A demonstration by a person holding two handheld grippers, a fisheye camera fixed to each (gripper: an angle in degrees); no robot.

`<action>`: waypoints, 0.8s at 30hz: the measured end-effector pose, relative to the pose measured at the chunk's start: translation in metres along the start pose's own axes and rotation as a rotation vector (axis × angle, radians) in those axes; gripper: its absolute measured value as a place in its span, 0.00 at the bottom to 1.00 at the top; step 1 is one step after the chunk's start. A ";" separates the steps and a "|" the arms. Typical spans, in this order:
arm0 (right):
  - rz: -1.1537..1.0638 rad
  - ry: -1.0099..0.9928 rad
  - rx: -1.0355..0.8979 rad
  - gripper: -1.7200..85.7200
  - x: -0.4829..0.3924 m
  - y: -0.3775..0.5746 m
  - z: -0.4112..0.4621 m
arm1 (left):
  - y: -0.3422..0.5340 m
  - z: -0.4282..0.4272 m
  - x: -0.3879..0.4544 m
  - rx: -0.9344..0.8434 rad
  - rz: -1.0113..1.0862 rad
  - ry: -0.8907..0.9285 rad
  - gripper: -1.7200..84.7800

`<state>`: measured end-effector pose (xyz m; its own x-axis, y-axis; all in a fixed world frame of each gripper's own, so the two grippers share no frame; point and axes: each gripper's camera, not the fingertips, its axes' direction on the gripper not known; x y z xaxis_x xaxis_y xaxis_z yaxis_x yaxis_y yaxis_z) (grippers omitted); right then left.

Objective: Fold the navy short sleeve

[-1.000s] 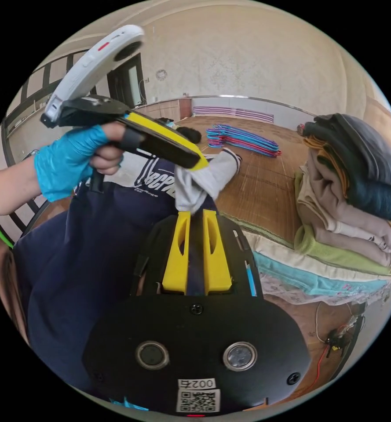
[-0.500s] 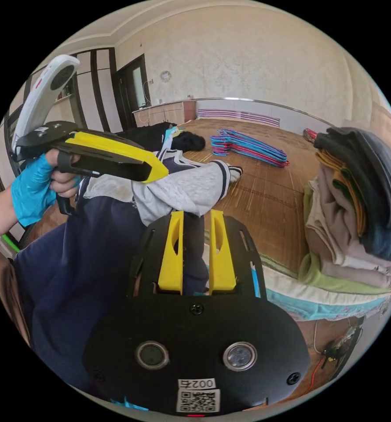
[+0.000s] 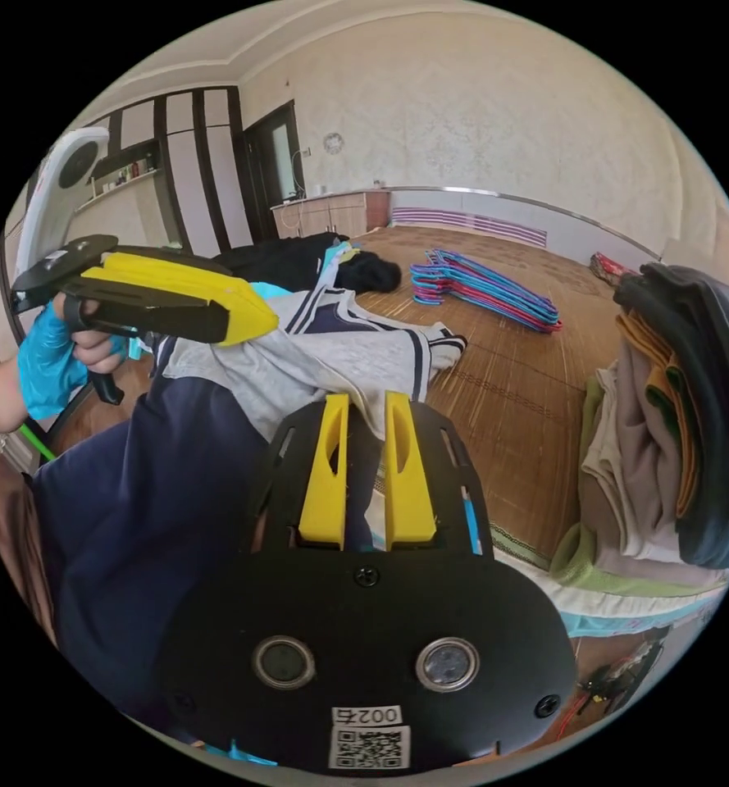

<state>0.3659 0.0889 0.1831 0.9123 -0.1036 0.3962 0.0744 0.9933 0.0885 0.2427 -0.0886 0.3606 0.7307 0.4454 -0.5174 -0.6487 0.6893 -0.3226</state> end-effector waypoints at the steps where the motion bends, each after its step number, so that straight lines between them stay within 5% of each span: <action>1: 0.014 0.022 0.003 0.08 0.001 -0.002 0.000 | 0.000 0.000 0.000 0.002 0.000 0.006 0.01; 16: 0.194 0.384 0.398 0.01 0.028 -0.014 -0.103 | -0.020 0.046 -0.022 -0.089 0.053 0.018 0.01; 24: 0.196 0.415 0.336 0.01 0.040 -0.020 -0.113 | -0.061 0.137 -0.061 -0.216 0.005 -0.094 0.04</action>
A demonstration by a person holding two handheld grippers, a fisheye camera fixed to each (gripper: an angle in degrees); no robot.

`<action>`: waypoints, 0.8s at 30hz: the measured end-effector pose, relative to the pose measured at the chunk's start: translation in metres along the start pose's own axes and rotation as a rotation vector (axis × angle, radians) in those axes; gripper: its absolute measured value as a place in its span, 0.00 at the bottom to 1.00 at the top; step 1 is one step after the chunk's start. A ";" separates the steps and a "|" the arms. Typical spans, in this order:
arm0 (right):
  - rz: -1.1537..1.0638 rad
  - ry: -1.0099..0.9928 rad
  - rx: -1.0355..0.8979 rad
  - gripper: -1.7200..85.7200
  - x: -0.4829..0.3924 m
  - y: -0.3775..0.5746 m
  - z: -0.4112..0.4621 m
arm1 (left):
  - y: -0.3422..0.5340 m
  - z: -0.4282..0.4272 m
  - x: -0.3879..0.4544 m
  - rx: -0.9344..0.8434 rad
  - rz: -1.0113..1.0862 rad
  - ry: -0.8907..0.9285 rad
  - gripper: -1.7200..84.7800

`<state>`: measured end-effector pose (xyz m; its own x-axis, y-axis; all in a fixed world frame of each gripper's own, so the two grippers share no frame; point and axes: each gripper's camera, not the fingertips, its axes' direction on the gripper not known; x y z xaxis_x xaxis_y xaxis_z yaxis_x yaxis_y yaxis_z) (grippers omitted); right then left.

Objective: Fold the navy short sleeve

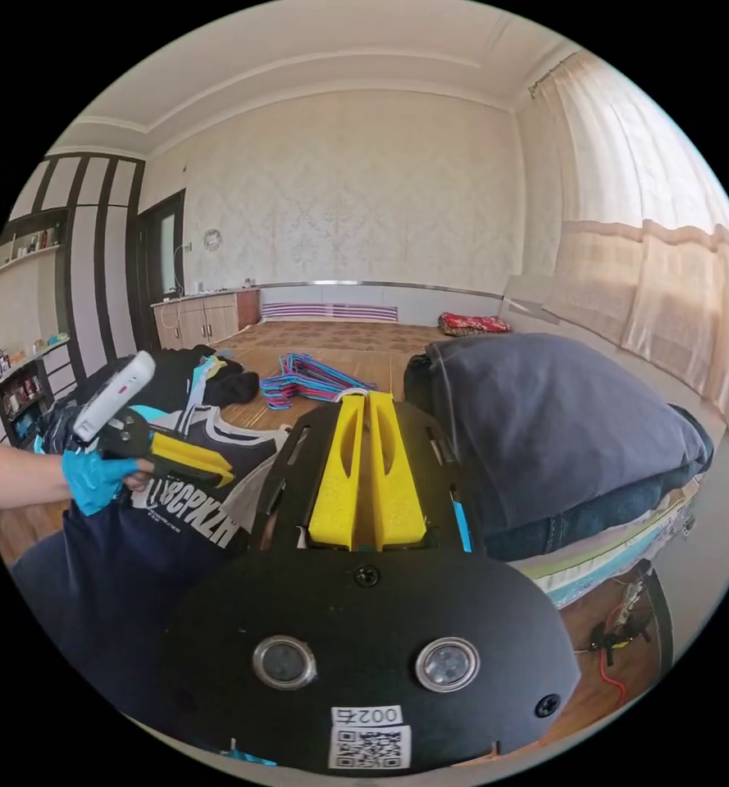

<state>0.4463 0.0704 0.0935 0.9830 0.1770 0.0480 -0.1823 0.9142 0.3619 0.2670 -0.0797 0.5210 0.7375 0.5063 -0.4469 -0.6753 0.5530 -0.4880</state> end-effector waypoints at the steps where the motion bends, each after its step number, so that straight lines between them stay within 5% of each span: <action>1: -0.007 0.006 -0.014 0.01 -0.002 0.002 0.001 | -0.005 0.005 -0.003 -0.004 -0.012 -0.007 0.04; 12: -0.068 -0.064 -0.013 0.01 -0.025 0.003 -0.003 | -0.050 0.057 -0.028 -0.028 -0.038 0.031 0.05; 24: -0.311 -0.410 0.007 0.01 -0.119 0.009 -0.002 | -0.001 0.016 -0.028 0.015 -0.011 -0.041 0.05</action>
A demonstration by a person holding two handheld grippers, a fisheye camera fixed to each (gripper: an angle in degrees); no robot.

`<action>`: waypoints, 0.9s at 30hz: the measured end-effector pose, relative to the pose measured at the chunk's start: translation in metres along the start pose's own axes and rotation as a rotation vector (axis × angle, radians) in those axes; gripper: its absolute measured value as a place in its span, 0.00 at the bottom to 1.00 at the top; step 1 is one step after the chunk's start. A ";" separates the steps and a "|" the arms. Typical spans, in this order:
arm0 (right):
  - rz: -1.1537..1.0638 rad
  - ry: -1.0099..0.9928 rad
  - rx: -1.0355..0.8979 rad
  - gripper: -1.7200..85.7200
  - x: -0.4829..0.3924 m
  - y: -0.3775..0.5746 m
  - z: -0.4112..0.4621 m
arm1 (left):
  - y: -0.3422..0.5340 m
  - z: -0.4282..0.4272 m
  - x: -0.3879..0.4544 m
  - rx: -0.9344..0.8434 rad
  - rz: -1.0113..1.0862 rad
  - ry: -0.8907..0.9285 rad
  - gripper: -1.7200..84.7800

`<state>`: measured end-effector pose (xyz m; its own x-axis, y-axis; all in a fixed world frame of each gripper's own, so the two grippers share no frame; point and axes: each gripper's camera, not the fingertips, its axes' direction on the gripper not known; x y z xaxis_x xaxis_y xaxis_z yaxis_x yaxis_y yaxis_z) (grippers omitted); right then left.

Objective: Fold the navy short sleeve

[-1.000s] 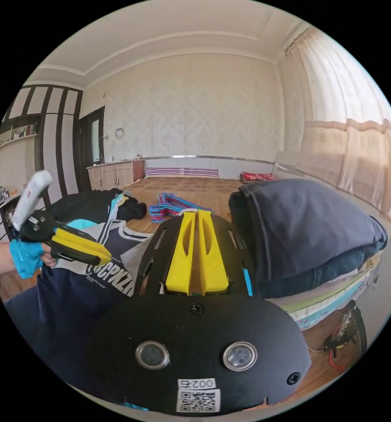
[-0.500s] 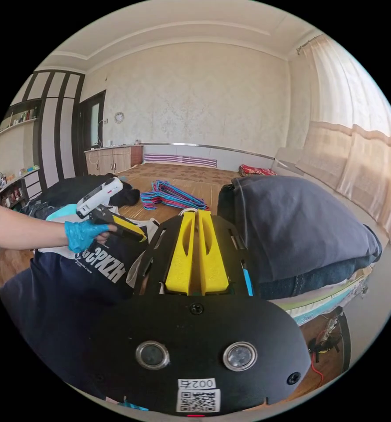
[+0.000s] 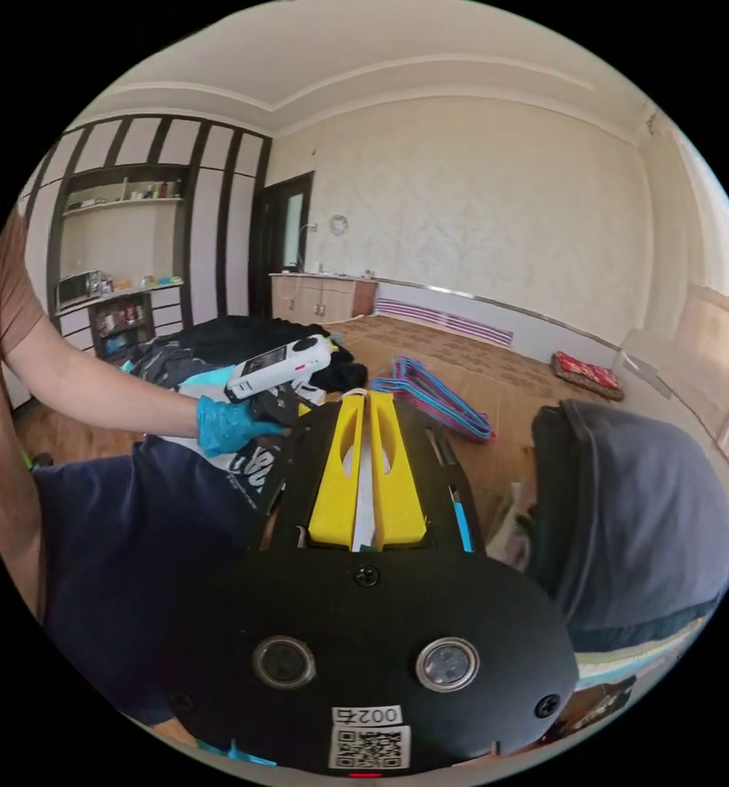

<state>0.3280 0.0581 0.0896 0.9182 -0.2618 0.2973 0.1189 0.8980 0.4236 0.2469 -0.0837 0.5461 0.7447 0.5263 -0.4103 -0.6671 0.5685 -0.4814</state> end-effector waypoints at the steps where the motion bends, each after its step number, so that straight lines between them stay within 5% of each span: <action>1: -0.028 -0.043 -0.019 0.02 -0.012 0.000 0.008 | 0.005 -0.004 -0.001 0.001 -0.003 -0.005 0.05; 14: -0.160 -0.309 -0.321 0.14 -0.112 0.034 0.096 | 0.116 -0.052 -0.021 0.007 -0.091 0.012 0.07; 27: -0.002 -0.146 -0.505 0.15 -0.115 0.084 0.108 | 0.110 -0.029 0.014 0.056 0.008 0.165 0.10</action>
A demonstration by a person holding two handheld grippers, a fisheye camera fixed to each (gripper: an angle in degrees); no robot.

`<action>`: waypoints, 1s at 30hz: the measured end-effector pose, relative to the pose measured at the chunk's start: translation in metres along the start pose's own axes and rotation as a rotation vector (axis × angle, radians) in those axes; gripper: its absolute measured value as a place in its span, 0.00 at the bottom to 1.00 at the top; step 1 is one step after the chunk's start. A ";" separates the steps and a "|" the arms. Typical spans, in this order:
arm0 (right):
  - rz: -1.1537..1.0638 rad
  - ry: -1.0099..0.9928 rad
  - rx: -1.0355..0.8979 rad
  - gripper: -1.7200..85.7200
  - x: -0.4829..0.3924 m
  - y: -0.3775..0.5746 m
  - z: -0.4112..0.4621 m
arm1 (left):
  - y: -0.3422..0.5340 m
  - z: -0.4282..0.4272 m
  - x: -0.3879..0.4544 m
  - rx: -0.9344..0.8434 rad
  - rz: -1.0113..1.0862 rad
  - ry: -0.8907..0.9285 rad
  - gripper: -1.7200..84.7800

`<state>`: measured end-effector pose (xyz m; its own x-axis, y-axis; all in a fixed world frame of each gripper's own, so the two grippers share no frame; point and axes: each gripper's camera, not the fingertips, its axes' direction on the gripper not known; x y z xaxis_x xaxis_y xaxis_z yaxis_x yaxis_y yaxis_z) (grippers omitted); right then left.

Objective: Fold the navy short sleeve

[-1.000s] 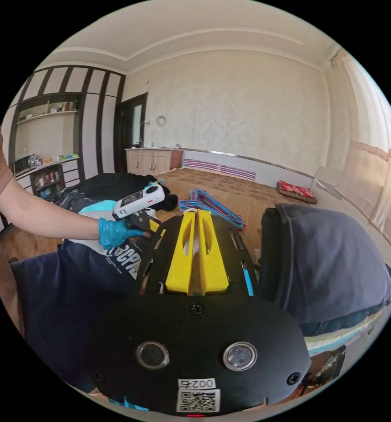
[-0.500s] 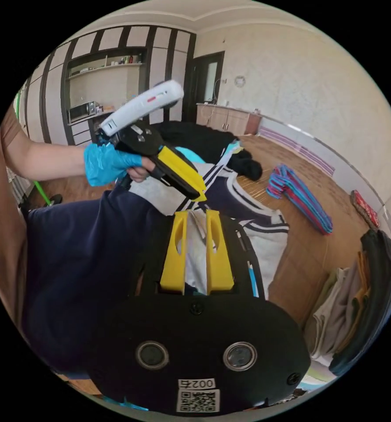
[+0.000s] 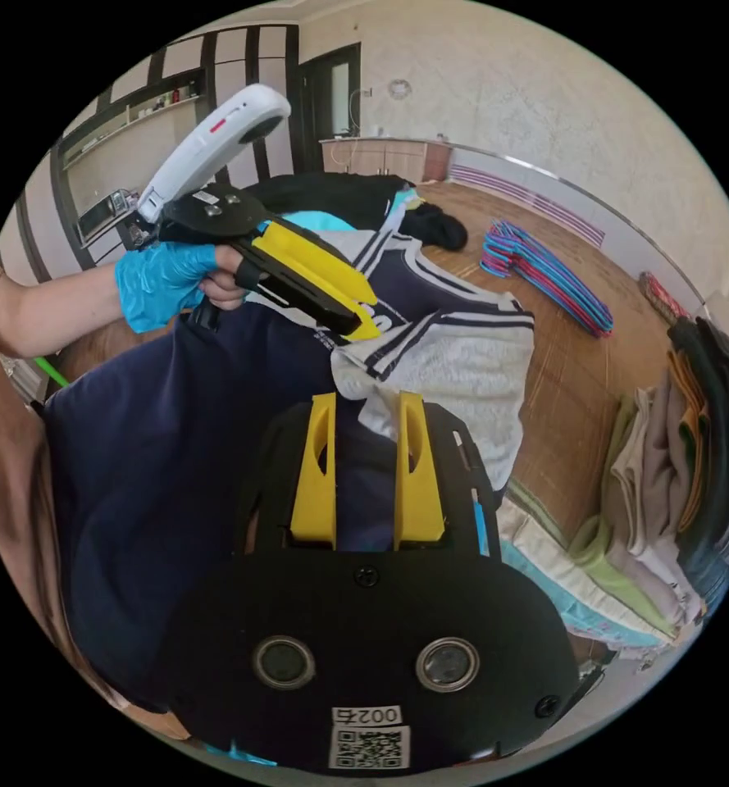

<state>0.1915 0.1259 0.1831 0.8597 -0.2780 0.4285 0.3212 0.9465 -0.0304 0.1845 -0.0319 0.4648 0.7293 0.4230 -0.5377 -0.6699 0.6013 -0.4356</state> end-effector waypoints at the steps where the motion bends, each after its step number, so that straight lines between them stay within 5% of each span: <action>1: 0.007 0.017 -0.014 0.14 -0.002 0.002 0.005 | -0.001 0.003 0.002 -0.004 0.010 0.001 0.10; 12: 0.022 0.149 -0.023 0.07 -0.010 0.014 0.018 | -0.004 0.019 0.010 -0.066 -0.014 -0.146 0.02; 19: 0.052 0.061 0.003 0.06 -0.007 0.028 0.003 | 0.010 -0.007 -0.009 -0.053 -0.153 -0.258 0.01; 30: 0.059 0.122 -0.054 0.10 -0.008 0.036 0.029 | 0.018 -0.006 -0.007 -0.065 -0.149 -0.147 0.07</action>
<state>0.1848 0.1667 0.2051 0.9186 -0.2427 0.3120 0.2864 0.9526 -0.1023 0.1661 -0.0279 0.4563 0.8304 0.4294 -0.3549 -0.5569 0.6218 -0.5507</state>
